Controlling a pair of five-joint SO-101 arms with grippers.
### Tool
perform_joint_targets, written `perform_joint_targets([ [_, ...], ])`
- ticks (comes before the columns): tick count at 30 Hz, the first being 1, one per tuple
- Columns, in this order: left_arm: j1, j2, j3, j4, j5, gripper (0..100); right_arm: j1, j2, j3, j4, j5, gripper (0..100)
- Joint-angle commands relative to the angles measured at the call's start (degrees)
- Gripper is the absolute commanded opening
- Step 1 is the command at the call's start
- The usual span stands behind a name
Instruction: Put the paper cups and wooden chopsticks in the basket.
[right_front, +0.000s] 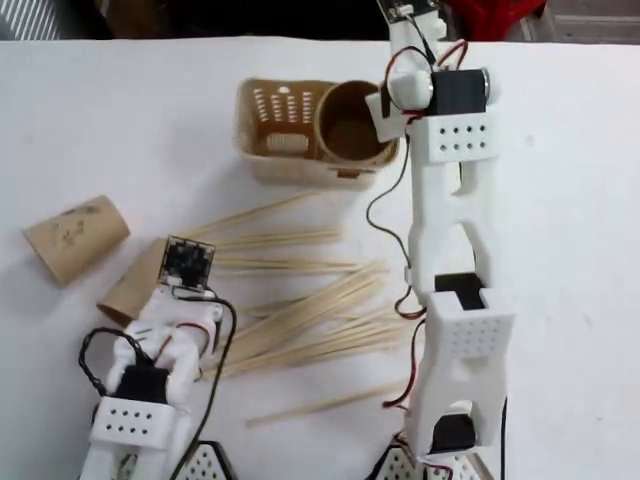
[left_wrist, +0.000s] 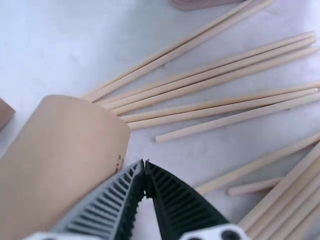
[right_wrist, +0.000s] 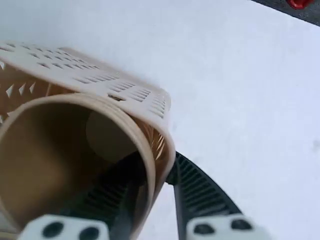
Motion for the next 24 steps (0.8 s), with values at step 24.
perform_joint_targets([
  [24, -0.4, -0.5, -0.3, 0.4, 0.4, 3, -0.4, 12.1, -0.5, -20.0, -7.4, 31.3],
])
